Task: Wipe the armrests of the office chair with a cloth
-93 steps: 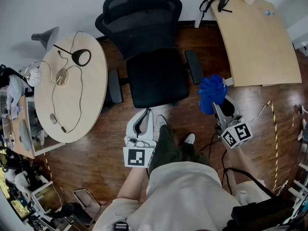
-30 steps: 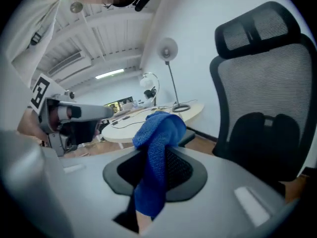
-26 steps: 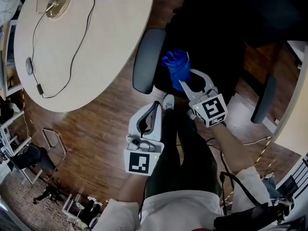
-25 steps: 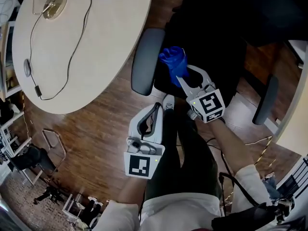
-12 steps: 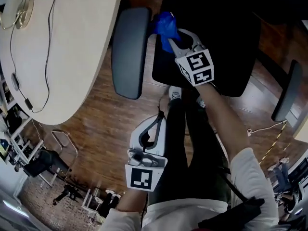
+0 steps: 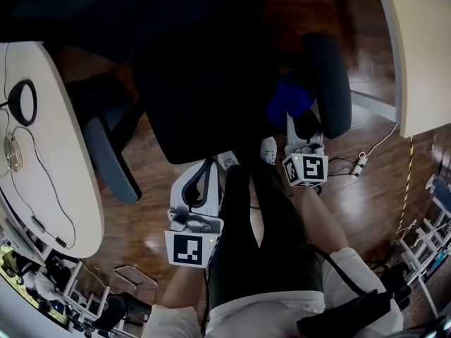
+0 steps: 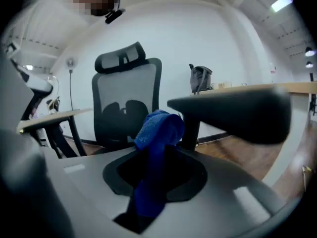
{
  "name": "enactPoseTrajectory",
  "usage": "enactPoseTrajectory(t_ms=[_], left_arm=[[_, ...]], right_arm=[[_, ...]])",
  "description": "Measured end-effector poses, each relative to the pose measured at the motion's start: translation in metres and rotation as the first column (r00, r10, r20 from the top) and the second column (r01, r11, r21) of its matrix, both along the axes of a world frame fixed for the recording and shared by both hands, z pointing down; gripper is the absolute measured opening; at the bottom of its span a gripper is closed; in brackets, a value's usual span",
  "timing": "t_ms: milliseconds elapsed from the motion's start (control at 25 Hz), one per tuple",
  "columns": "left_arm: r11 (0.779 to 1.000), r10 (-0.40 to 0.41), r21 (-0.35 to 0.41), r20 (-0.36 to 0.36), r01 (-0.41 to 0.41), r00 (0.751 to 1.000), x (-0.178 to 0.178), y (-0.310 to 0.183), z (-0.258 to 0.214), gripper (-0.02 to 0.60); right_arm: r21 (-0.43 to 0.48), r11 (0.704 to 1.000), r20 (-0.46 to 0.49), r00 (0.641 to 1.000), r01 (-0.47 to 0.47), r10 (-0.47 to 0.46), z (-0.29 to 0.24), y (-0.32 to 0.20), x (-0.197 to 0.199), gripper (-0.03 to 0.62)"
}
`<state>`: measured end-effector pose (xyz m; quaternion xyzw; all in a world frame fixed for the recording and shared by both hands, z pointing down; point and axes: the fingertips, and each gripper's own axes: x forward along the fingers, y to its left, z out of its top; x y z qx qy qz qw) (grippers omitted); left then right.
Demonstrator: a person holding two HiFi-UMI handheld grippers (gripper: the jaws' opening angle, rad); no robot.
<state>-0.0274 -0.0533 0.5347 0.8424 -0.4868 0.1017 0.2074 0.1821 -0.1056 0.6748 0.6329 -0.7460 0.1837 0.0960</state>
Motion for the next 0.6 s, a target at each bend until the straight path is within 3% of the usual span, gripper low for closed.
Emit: enactPoseTrajectory(t_ms=[160,320,440,600], left_arm=[[1.0,0.014,-0.018,-0.014,-0.014,1.0,0.019,-0.002,0.005,0.0],[0.999,-0.002,-0.034,0.003,0.002,1.0,0.012,0.006,0.018,0.0],[0.999,-0.019,-0.044,0.011,0.02,1.0,0.003,0.009,0.024,0.0],[0.997,-0.074,0.018,-0.001,0.074,0.997,-0.011,0.002,-0.012,0.0]], right_arm=[[0.0,0.994,-0.033,0.993,-0.113,0.113,0.041,-0.036,0.027,0.094],[-0.192,0.978,-0.054,0.996,-0.086,0.077,0.117,-0.067,0.024,0.094],[-0.306,0.952,-0.079,0.997,-0.001,-0.025,0.145,-0.076,0.01,0.094],[-0.19,0.95,0.057,0.969,0.247,-0.241,0.05,-0.045,-0.05,0.094]])
